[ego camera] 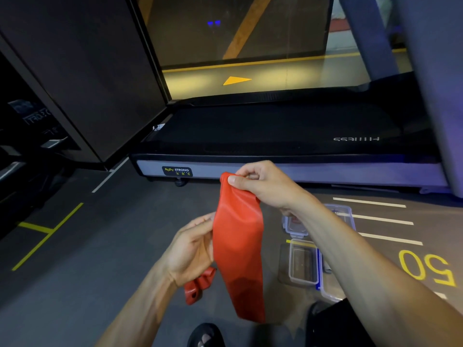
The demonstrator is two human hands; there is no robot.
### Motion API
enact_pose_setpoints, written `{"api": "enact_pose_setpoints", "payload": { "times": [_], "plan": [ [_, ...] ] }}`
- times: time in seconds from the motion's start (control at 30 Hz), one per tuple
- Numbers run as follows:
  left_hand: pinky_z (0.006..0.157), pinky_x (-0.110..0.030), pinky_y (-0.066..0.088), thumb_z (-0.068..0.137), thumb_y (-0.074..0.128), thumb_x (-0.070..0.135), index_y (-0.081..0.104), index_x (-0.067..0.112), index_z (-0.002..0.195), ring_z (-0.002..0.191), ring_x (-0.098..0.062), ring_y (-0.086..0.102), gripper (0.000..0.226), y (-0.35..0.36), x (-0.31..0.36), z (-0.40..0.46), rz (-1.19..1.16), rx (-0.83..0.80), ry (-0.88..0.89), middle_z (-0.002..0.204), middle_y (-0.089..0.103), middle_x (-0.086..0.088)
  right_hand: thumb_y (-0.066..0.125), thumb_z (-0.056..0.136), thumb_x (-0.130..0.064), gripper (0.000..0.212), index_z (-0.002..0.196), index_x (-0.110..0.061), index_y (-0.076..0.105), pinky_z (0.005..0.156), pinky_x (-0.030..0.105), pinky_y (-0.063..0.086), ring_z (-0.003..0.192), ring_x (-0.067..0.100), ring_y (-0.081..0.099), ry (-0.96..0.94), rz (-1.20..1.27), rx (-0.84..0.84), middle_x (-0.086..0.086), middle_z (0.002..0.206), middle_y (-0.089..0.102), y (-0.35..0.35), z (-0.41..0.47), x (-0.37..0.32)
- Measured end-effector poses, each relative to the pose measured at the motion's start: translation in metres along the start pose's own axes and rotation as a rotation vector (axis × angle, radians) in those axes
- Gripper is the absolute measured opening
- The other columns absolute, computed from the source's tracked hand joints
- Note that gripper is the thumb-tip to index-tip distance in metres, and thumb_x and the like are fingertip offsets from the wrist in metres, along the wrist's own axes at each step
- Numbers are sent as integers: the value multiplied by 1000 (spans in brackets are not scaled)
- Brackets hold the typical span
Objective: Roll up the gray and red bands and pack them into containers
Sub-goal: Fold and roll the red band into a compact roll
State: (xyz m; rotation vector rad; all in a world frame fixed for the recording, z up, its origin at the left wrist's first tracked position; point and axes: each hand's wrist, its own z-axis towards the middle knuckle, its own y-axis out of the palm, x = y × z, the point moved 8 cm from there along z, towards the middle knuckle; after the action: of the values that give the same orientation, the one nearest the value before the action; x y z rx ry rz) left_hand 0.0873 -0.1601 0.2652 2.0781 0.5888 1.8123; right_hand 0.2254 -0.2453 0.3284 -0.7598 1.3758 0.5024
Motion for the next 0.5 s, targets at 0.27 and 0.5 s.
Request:
{"api": "enact_pose_setpoints", "payload": {
  "times": [0.27,0.5],
  "plan": [
    [74,-35,58,91,66,48,69,-4,105,79,-24,67,55,-1,0,4,91,76,68,91,66,-17,74,95,-26,27,96,1,74,68,31,51,69,17,66,55,-16,16,14,80,74,1,-1,4],
    [77,-35,60,104,50,24,71,-1,110,85,-24,73,33,6,-5,7,179,60,107,99,72,-22,77,92,-27,27,93,0,73,65,29,49,66,14,64,21,-54,38,8,75,72,-3,-2,-3]
  ]
}}
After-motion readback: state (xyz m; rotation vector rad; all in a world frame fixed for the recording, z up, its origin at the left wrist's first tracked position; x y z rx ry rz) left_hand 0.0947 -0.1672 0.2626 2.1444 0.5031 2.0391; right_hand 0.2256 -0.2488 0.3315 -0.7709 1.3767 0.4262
